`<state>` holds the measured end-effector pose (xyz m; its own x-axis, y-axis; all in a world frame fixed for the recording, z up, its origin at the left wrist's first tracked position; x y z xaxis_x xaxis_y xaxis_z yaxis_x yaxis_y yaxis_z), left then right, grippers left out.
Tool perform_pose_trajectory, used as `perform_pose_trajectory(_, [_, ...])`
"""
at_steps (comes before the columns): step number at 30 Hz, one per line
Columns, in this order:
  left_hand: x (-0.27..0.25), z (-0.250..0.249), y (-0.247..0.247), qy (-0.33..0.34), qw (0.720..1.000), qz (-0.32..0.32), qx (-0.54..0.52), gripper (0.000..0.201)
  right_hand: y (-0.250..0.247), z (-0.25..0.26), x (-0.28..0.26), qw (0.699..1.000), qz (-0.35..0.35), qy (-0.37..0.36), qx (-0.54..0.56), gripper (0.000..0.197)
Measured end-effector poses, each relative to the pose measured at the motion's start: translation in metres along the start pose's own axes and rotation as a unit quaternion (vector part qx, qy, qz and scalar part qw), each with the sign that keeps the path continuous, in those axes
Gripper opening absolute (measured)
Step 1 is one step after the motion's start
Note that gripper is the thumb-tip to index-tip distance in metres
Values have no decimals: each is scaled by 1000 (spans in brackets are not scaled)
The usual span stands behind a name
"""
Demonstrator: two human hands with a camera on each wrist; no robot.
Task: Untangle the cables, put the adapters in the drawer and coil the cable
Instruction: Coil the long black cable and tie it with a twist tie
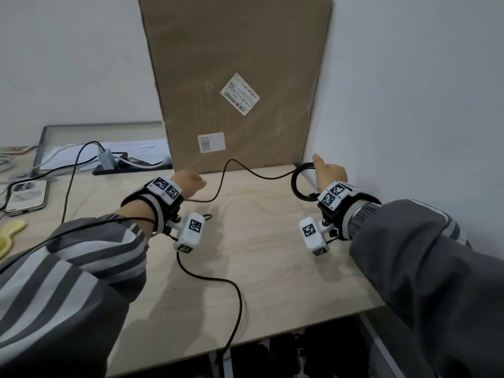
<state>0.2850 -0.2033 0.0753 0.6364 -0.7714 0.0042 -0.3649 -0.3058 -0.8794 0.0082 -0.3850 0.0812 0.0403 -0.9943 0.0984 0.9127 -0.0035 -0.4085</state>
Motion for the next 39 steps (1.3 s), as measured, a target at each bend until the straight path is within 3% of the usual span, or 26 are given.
perform_pose_trajectory(4, [-16, -42, -13, 82, 994, -43, -57, 33, 3, 7, -13, 1000, 11, -29, 2, 58])
perform_pose_trajectory(7, [-40, -88, -23, 156, 982, -83, -69, 44, 4, 16, -23, 998, 15, -58, 2, 59])
perform_pose_trajectory(11, [-73, -133, -12, 225, 974, 5, 8, 39, -4, 26, -36, 997, 17, -77, 8, 60])
perform_pose_trajectory(13, [-80, -140, 1, 223, 973, 38, 38, 39, -10, 31, -42, 996, 14, -79, 26, 60])
perform_pose_trajectory(15, [-81, -137, 14, 201, 978, 47, 36, 51, -14, 36, -47, 995, 17, -74, 66, 58])
perform_pose_trajectory(17, [-86, -136, 23, 174, 982, 64, -27, 60, -16, 41, -53, 988, 30, -60, 140, 54])
perform_pose_trajectory(21, [-93, -139, 28, 144, 972, 67, -174, 56, -17, 52, -69, 949, 89, -16, 301, 50])
perform_pose_trajectory(26, [-94, -132, 18, 132, 933, 84, -324, 70, -22, 66, -88, 928, 152, -33, 338, 32])
perform_pose_trajectory(29, [-101, -135, 15, 170, 914, 133, -344, 39, -27, 69, -91, 936, 155, -55, 310, 43])
perform_pose_trajectory(33, [-98, -130, 14, 105, 879, 17, -465, 15, -30, 63, -90, 952, 116, -72, 273, 48])
perform_pose_trajectory(35, [-97, -128, 11, 89, 856, -24, -509, 23, -29, 56, -92, 960, 95, -72, 254, 51])
perform_pose_trajectory(39, [-103, -128, 16, 118, 877, -6, -466, 19, -26, 47, -97, 962, 64, -58, 260, 52])
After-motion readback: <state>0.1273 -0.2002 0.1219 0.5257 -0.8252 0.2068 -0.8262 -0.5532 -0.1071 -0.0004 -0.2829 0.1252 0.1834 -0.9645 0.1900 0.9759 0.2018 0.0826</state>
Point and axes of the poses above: each hand's wrist, its own x-axis towards the middle knuckle, its own y-axis out of the palm, z = x × y, the point moved 3 cm from there along x, towards the middle knuckle, and after that the axes turned 2 degrees about -z, right-handed, at the moved point
